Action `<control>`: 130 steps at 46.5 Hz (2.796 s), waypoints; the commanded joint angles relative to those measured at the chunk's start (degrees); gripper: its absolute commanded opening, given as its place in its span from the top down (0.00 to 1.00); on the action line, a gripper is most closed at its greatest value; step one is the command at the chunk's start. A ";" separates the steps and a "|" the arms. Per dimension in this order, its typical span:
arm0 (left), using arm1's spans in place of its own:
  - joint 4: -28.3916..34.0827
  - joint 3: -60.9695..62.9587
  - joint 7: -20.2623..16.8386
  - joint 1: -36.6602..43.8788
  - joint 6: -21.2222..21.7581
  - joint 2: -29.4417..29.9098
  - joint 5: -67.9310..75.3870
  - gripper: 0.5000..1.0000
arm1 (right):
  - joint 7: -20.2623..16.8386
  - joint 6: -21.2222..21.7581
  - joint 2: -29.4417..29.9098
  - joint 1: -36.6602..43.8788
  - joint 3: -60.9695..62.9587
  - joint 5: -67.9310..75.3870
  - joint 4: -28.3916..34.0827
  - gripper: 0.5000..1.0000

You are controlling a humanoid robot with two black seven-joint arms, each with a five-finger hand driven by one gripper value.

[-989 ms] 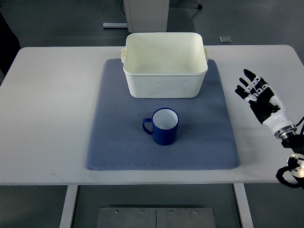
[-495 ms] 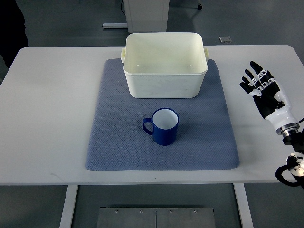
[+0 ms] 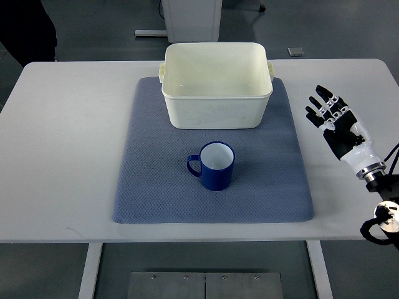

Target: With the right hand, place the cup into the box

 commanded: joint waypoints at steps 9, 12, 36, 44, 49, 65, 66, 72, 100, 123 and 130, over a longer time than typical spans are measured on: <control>0.02 0.00 0.00 0.00 0.00 0.00 0.01 0.00 | -1.68 3.10 -3.14 0.13 0.49 0.18 -0.31 0.00; 0.02 0.00 0.00 0.00 0.00 0.00 0.01 0.00 | -1.94 3.10 -3.23 0.13 0.58 0.35 -0.31 0.00; 0.02 0.00 0.00 0.00 0.00 0.00 0.01 0.00 | 1.92 6.61 -5.60 -1.63 0.49 0.44 0.30 0.00; -0.07 0.00 0.00 0.00 0.00 0.00 0.01 0.00 | 4.56 14.26 -8.15 -2.77 0.41 0.18 0.83 0.00; -0.07 0.00 0.00 0.00 0.00 0.00 0.01 0.00 | 5.26 16.37 -9.21 -3.21 0.14 -0.35 1.62 0.00; 0.02 0.00 0.00 0.00 0.00 0.00 0.01 0.00 | 5.53 17.69 -8.77 -3.65 -1.52 -7.20 4.88 0.00; 0.02 0.00 0.00 0.00 0.00 0.00 0.01 0.00 | 5.53 17.60 -8.77 -3.65 -2.05 -7.64 4.96 0.00; 0.02 0.00 0.00 0.00 0.00 0.00 0.01 0.00 | 5.53 17.16 -7.89 -3.12 -4.25 -9.40 4.88 0.00; 0.02 0.00 0.00 0.00 0.00 0.00 0.01 0.00 | 6.58 -0.06 -1.48 5.23 -19.37 -12.13 4.88 0.00; 0.02 0.00 0.00 0.00 0.00 0.00 0.01 0.00 | 6.58 -5.51 2.74 7.34 -22.88 -12.22 4.88 0.00; -0.07 0.00 0.00 0.00 0.00 0.00 0.01 0.00 | 6.58 -9.10 4.23 8.65 -25.42 -12.22 4.88 0.00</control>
